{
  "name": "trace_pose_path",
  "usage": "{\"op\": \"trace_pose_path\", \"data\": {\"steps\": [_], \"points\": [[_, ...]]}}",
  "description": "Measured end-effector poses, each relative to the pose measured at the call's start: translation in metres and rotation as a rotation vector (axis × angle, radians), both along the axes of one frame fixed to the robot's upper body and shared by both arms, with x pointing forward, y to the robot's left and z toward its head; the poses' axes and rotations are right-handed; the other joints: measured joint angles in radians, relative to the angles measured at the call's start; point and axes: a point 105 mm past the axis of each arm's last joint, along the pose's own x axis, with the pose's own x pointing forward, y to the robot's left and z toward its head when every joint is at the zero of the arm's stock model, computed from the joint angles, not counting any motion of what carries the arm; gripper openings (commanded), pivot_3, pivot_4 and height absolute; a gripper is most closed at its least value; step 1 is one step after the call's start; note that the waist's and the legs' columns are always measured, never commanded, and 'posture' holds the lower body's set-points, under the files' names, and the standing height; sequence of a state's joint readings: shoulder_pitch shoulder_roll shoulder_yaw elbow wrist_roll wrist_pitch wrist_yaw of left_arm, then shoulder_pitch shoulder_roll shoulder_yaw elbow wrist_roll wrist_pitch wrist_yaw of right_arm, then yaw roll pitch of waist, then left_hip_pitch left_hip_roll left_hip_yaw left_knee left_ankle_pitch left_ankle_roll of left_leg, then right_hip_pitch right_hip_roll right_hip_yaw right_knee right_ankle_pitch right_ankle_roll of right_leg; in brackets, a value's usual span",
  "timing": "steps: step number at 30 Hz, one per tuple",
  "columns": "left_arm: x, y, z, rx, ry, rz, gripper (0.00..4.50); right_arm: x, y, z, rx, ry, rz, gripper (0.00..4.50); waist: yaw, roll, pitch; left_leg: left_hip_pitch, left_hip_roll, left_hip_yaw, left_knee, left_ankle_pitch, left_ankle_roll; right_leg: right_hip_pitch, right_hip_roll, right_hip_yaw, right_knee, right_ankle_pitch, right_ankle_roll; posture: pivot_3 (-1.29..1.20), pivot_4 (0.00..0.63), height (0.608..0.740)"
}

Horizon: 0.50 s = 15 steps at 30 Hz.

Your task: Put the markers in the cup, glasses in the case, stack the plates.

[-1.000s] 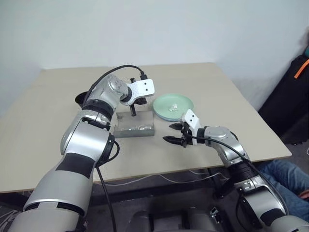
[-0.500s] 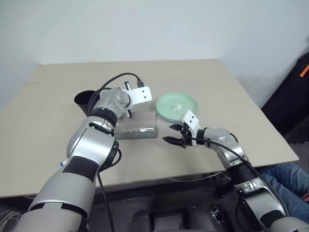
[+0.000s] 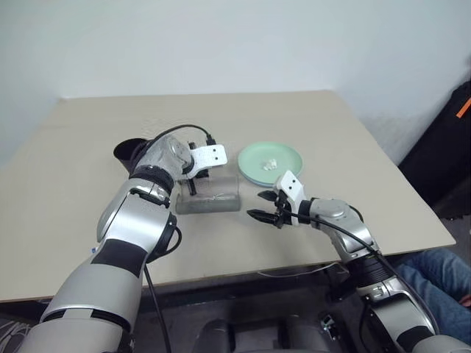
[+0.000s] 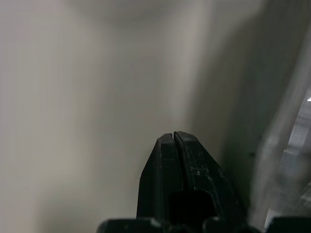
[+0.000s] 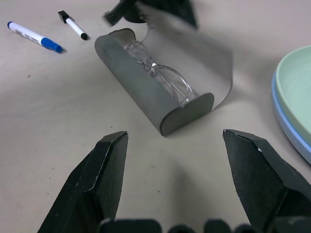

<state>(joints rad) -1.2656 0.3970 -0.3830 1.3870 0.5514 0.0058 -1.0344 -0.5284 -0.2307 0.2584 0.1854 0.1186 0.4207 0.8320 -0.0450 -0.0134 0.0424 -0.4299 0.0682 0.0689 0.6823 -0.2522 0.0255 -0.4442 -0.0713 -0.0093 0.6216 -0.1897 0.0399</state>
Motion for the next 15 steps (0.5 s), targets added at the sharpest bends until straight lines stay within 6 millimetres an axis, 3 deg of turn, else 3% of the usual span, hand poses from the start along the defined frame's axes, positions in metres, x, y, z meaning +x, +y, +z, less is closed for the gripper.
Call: {"op": "trace_pose_path", "data": {"steps": [11,15], "points": [[-0.019,0.01,-0.004,0.01,0.1,-0.166,0.01,-0.001,0.006,-0.003,0.002,0.016,0.025,3.37,-0.002,0.001,-0.001,0.001,0.0,0.002,0.002,-0.002,0.003,0.001,0.0,0.003,0.001,0.0,0.0,0.0,0.0,0.74],[-0.017,0.01,-0.007,-0.047,0.062,-0.125,0.01,-0.001,0.007,-0.004,0.003,0.025,0.033,3.37,-0.002,0.001,-0.002,0.001,0.0,0.002,0.003,-0.002,0.003,0.001,0.0,0.003,0.001,0.0,0.001,0.0,0.0,0.74]]}}
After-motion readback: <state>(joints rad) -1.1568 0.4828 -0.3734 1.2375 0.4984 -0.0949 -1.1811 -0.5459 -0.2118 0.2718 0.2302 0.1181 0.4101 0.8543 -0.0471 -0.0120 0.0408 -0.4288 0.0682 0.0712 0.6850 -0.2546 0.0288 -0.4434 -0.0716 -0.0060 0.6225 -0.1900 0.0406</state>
